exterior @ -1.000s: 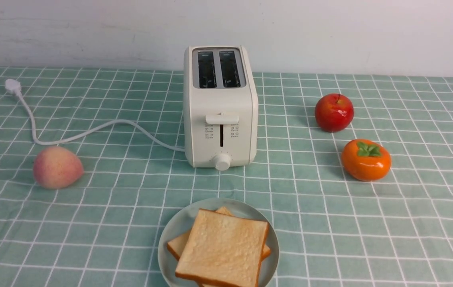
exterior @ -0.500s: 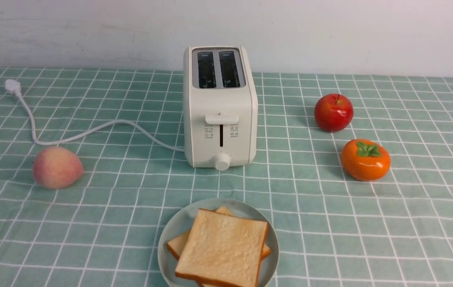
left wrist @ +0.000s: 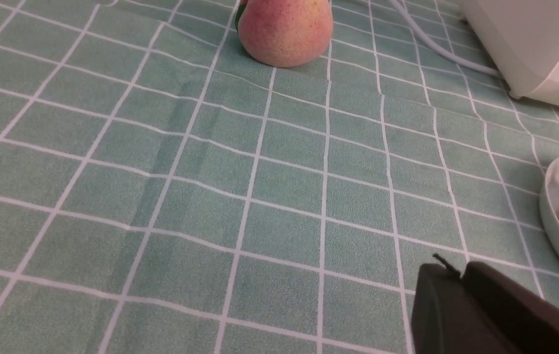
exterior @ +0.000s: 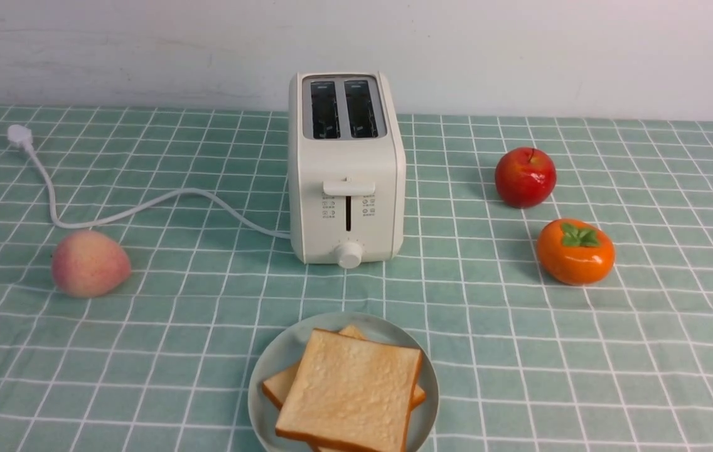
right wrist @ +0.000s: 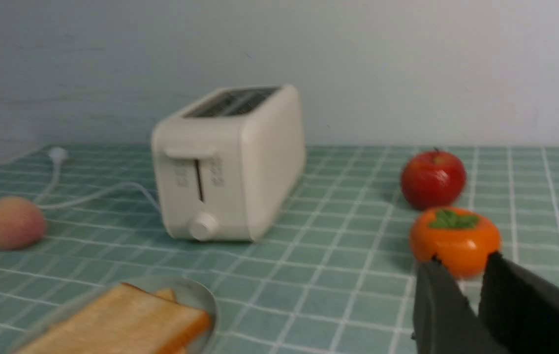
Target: Take toasted bread from bread machine on blue coffee table place on plate.
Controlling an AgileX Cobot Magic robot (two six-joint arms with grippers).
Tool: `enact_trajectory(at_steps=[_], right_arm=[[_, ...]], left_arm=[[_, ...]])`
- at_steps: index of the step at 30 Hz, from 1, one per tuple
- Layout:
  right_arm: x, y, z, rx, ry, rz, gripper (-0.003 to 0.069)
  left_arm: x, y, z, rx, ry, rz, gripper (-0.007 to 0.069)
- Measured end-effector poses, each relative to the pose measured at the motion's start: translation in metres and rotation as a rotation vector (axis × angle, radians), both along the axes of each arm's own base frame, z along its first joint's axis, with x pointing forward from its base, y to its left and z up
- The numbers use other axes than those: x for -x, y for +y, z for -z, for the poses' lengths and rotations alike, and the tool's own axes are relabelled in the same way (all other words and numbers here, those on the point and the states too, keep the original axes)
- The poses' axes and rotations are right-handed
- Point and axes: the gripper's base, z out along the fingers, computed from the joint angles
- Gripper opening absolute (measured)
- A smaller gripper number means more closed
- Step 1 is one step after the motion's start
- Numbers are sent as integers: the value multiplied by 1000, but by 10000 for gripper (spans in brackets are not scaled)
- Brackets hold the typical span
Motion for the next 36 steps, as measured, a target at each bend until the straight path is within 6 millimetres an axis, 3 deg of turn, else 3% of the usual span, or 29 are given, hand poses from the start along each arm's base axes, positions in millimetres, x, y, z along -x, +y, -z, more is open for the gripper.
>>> enact_trajectory(at_steps=[1,2,3,4,6,11,36], right_arm=[[0,-1,5,2,17,10,145],[0,-5,24,11,77,76,146],[0,-6,27,12,87,86,146],[4,-11,44,28,187,158,146],[9,-16,54,38,267,228,148],[10,-21,54,31,275,316,155],[11,-20,54,20,284,315,188]], left_arm=[[0,0,0,0,0,0,48],[0,0,0,0,0,0,51],[0,0,0,0,0,0,51],[0,0,0,0,0,0,54],[0,0,0,0,1,0,55],[0,0,0,-4,2,0,57],[0,0,0,-6,2,-2,81]])
